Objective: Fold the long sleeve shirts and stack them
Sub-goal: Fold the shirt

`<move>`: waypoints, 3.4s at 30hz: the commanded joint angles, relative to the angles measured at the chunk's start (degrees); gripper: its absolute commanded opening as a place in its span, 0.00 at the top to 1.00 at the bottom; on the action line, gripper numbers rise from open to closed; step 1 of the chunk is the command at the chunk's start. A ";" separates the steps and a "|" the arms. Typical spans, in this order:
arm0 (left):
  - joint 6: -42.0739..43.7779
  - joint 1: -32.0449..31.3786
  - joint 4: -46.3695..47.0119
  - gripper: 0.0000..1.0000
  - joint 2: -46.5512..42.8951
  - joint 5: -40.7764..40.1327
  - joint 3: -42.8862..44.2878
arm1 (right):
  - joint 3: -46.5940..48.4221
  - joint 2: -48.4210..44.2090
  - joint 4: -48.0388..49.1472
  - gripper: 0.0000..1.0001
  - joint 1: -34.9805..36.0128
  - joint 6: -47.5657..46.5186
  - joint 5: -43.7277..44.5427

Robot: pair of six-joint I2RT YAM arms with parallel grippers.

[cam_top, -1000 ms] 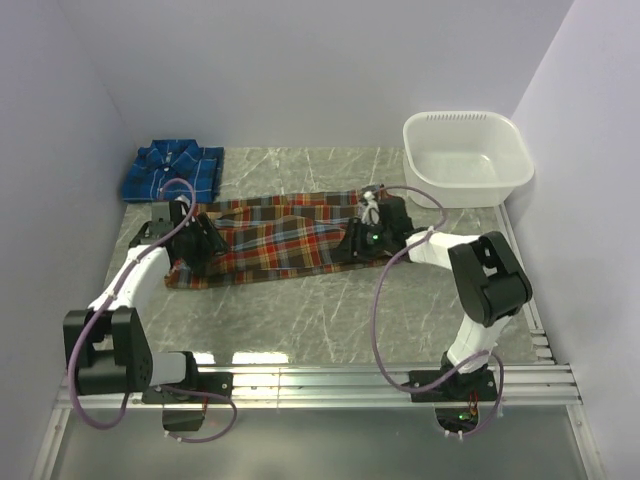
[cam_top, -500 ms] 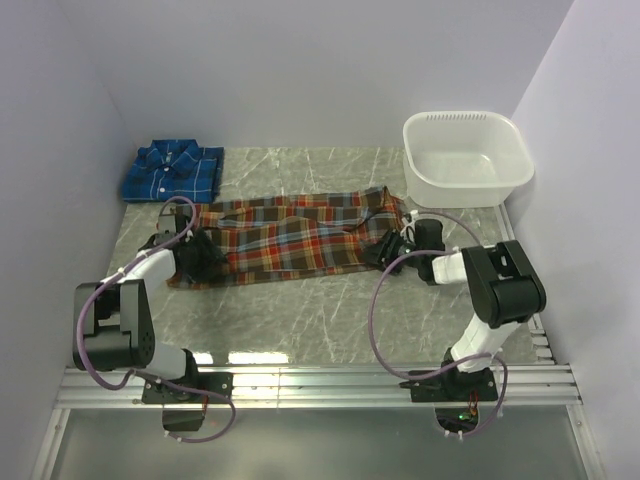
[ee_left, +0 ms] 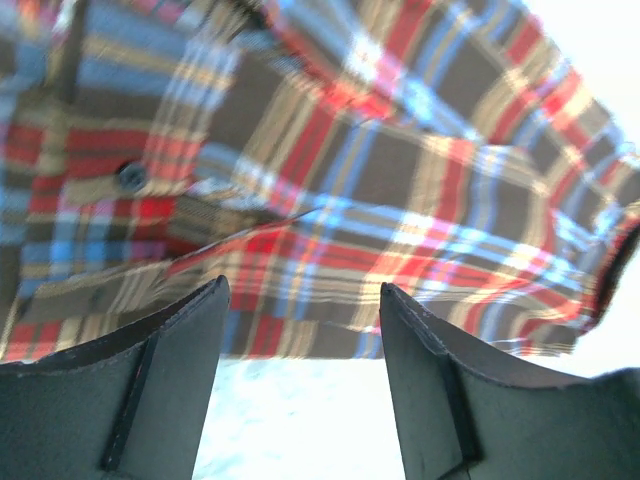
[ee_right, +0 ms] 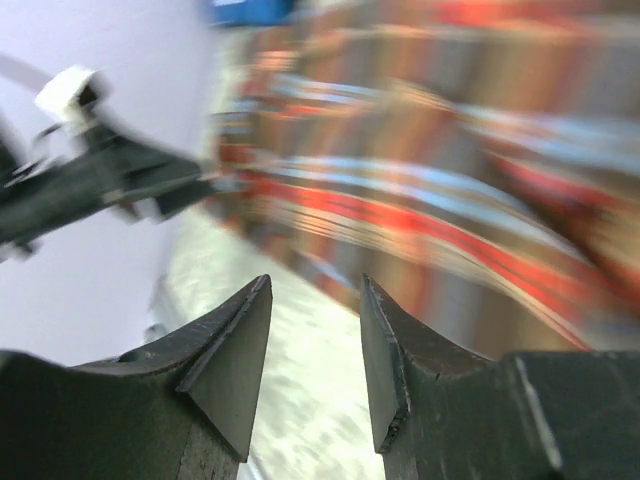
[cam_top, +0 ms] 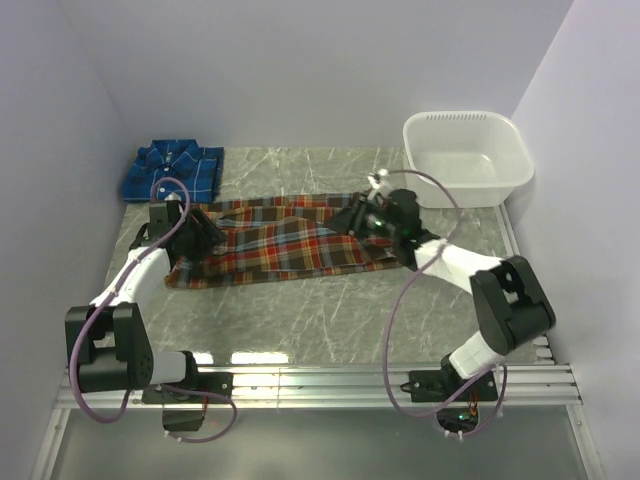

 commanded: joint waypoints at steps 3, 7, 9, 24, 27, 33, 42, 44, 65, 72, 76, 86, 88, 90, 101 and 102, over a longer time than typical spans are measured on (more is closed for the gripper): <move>-0.06 -0.30 4.76 0.34 2.16 3.13 2.84 | 13.27 12.63 10.37 0.52 10.61 5.08 -0.09; -2.96 -0.30 9.85 0.34 5.85 2.00 1.09 | 20.65 23.90 13.47 0.51 13.35 6.15 -0.26; -4.46 -0.12 11.10 0.34 8.14 0.16 0.56 | 22.61 27.68 14.07 0.51 14.15 6.32 0.27; -10.44 3.74 16.63 0.35 14.82 -0.12 -7.26 | 16.21 34.20 15.30 0.51 2.64 4.21 8.62; -11.05 4.36 16.90 0.35 15.18 0.23 -8.14 | 13.05 33.33 18.20 0.51 -0.52 6.14 8.79; -10.26 4.71 15.32 0.35 12.11 0.06 -7.88 | 8.47 28.85 16.45 0.51 -2.90 4.48 10.90; -6.92 4.54 9.61 0.31 4.28 1.99 -1.74 | 3.82 16.11 13.47 0.51 -2.64 2.63 8.18; -6.31 4.36 9.17 0.30 3.23 3.30 0.55 | 2.58 13.04 12.16 0.51 -2.55 2.45 7.91; -2.27 4.80 9.36 0.35 23.09 -1.61 13.47 | -11.23 10.75 7.52 0.52 -5.80 3.17 10.89; 5.99 4.54 -2.15 0.18 13.08 -12.68 18.22 | -7.36 -1.29 -11.91 0.51 -5.37 -6.76 21.61; 11.34 3.93 -3.23 0.03 9.30 -16.55 19.54 | -1.75 -5.17 -24.39 0.48 -2.56 -10.72 29.94; 19.79 -3.45 -5.85 0.06 24.92 -17.70 33.41 | 10.92 -1.32 -39.27 0.45 8.16 -6.53 35.68; 20.15 -3.90 -6.65 0.07 29.30 -18.13 37.11 | 11.97 0.53 -39.62 0.45 9.22 -5.46 35.69; 20.24 -5.66 -7.70 0.08 31.78 -18.14 39.65 | 14.43 4.39 -41.28 0.46 9.75 -5.19 36.21; 16.11 -6.54 -12.01 0.10 38.47 -17.88 35.99 | 17.86 14.86 -42.25 0.45 10.81 -5.89 36.92; 15.50 -6.45 -12.19 0.11 37.86 -17.26 32.93 | 18.22 15.65 -42.34 0.45 10.81 -6.24 36.83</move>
